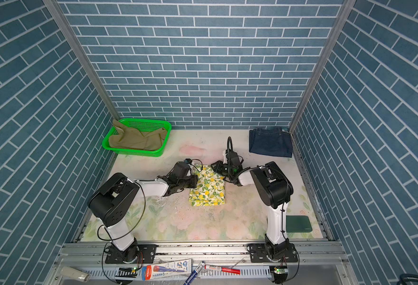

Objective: Fold and stack skirts
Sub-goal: Smooth out the skirt at the center of the table.

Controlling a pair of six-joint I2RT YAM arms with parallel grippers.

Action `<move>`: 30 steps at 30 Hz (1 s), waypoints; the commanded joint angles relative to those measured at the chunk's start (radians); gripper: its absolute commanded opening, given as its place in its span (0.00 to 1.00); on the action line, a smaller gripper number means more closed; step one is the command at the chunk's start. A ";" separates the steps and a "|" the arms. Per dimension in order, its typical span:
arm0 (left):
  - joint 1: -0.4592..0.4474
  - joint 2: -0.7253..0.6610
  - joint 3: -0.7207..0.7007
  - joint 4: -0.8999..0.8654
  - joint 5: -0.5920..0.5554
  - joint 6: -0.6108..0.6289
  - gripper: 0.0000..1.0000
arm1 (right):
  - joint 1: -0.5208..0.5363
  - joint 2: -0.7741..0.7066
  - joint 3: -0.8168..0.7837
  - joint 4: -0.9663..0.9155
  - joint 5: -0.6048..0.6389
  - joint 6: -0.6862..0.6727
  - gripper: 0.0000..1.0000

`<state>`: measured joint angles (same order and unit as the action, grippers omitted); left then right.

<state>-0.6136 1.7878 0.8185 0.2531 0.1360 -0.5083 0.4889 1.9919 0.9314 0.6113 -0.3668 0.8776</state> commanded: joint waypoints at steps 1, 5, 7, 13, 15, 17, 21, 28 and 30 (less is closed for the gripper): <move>0.009 0.013 -0.027 -0.117 -0.018 0.016 0.00 | -0.049 -0.013 -0.063 0.026 0.119 0.017 0.31; 0.010 0.015 -0.028 -0.118 -0.018 0.016 0.00 | -0.068 -0.082 -0.072 -0.105 0.181 -0.066 0.31; 0.011 0.017 -0.026 -0.118 -0.017 0.015 0.00 | -0.079 -0.115 -0.080 -0.153 0.182 -0.098 0.32; 0.011 0.023 -0.018 -0.122 -0.013 0.014 0.00 | -0.088 -0.219 -0.084 -0.312 0.124 -0.203 0.56; 0.011 0.025 -0.017 -0.121 -0.012 0.014 0.00 | -0.092 -0.226 -0.090 -0.319 0.075 -0.206 0.64; 0.011 0.028 -0.016 -0.120 -0.011 0.016 0.00 | -0.100 -0.205 -0.095 -0.291 -0.002 -0.190 0.70; 0.010 0.022 -0.019 -0.120 -0.008 0.015 0.00 | -0.103 -0.136 -0.097 -0.217 -0.081 -0.143 0.78; 0.011 0.002 -0.025 -0.130 -0.016 0.017 0.00 | -0.103 -0.036 -0.124 -0.111 -0.136 -0.110 0.83; 0.011 0.004 -0.027 -0.126 -0.015 0.013 0.00 | -0.103 -0.009 -0.133 -0.072 -0.163 -0.101 0.81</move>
<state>-0.6128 1.7836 0.8188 0.2424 0.1360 -0.5045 0.3878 1.9083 0.8497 0.5472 -0.4782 0.7334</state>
